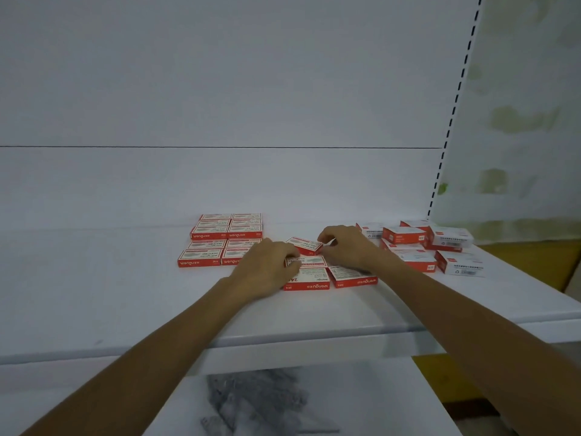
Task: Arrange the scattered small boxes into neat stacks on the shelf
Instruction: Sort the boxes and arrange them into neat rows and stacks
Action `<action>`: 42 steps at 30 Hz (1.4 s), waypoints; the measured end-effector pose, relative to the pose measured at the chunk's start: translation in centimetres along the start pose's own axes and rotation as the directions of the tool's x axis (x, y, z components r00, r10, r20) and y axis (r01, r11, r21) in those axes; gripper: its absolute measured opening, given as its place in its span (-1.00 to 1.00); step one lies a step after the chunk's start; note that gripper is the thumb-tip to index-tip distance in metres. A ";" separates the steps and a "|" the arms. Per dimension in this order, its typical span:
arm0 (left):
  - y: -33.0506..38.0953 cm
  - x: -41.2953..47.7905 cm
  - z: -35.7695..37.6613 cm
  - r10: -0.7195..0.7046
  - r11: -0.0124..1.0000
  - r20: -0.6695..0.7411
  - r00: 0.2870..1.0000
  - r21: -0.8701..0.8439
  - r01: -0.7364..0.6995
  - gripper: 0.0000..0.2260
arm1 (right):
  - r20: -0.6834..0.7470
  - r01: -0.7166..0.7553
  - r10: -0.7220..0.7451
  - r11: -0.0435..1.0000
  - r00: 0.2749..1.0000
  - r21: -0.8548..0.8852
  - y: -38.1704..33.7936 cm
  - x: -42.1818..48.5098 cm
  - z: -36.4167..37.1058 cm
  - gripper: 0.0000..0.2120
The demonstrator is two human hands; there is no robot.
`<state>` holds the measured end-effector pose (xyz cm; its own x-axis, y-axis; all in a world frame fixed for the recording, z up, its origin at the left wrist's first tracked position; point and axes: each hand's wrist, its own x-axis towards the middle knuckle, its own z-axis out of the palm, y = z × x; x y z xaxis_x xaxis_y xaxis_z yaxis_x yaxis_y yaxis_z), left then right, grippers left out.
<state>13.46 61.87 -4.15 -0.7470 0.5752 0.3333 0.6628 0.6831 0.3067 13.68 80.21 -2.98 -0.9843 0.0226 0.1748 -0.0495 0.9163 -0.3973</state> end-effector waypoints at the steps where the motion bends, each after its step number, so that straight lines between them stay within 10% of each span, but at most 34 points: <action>1: 0.3 0.1 0.2 0.001 1.000 -0.003 1.000 -0.001 -0.001 -0.72 | -0.011 -0.002 0.002 1.000 1.000 0.007 -0.1 0.1 0.0 -0.69; 34: -9.3 -5.1 -6.3 -0.061 0.994 -0.163 0.985 -0.100 0.045 -0.84 | -0.209 0.287 -0.271 0.957 0.940 0.049 -11.8 1.6 3.8 -0.67; 42: -14.6 -8.0 -7.7 -0.304 0.950 -0.078 0.949 0.046 0.308 -0.78 | -0.161 0.242 -0.225 0.965 0.961 0.097 -14.7 2.5 5.6 -0.68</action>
<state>10.16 43.76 -4.41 -0.9069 0.3035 0.2924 0.3973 0.8471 0.3530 10.99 64.59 -1.73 -0.9076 -0.1200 0.4024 -0.3026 0.8513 -0.4286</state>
